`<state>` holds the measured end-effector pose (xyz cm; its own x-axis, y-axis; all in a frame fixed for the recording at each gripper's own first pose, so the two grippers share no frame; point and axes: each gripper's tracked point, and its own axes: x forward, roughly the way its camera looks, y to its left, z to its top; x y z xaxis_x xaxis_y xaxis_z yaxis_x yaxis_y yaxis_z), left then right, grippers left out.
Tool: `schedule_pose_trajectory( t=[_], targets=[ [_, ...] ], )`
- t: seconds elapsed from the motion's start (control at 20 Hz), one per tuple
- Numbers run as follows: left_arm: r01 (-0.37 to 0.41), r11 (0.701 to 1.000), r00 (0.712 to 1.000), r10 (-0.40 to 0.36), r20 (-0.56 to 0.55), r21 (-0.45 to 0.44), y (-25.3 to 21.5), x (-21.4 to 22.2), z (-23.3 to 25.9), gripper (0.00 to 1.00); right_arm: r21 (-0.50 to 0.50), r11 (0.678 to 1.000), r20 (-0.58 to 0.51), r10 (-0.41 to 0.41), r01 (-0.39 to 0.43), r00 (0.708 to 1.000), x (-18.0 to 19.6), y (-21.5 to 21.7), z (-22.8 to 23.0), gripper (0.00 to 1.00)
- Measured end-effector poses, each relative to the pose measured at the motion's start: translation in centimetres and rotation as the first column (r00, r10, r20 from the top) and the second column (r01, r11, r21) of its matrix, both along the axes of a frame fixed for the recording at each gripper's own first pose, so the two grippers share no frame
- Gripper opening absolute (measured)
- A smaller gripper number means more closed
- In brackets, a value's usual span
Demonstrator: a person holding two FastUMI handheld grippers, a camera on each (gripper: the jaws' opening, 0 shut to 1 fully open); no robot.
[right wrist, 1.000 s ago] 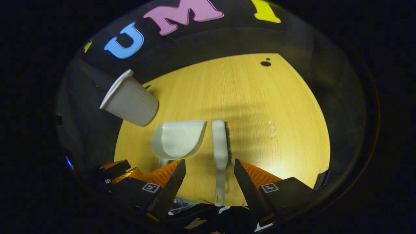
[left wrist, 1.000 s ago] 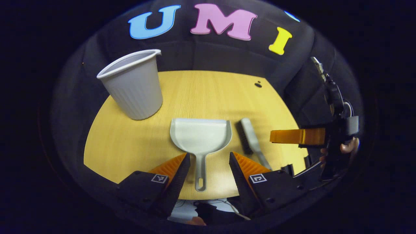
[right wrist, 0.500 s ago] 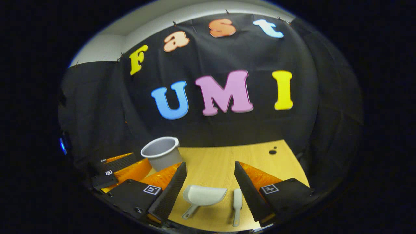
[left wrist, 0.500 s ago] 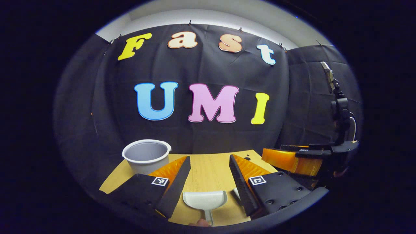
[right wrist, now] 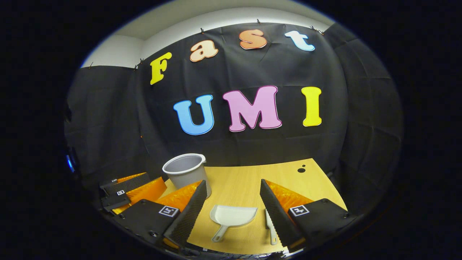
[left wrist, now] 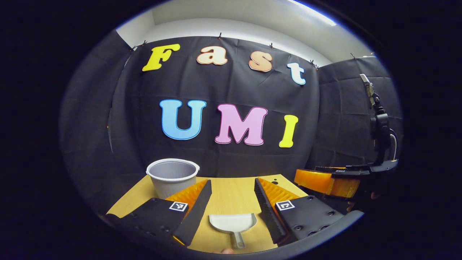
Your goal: Pick up the small broom and dustpan from the desktop, sweep the trash into the dustpan with the broom, and then empty the trash into the garbage bin.
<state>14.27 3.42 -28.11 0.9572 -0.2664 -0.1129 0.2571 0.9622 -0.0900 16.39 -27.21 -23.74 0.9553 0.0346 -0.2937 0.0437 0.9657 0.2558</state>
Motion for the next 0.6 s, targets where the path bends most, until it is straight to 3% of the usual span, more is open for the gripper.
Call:
schedule_pose_trajectory(
  t=[0.3, 0.6],
  targets=[
    [-0.01, 1.0, 0.999, 0.009, 0.048, 0.016, 2.1, -2.4, 0.3, 0.7, -0.023, 0.999, 0.084, -0.038, 0.04, 0.996, 0.5, -0.2, 1.0, 0.95],
    [-0.011, 0.999, 0.998, 0.009, 0.059, 0.037, 1.7, -2.0, 0.7, 0.71, -0.042, 0.998, 0.094, -0.049, 0.053, 0.994, 0.2, -0.7, 1.2, 0.95]
  ],
)
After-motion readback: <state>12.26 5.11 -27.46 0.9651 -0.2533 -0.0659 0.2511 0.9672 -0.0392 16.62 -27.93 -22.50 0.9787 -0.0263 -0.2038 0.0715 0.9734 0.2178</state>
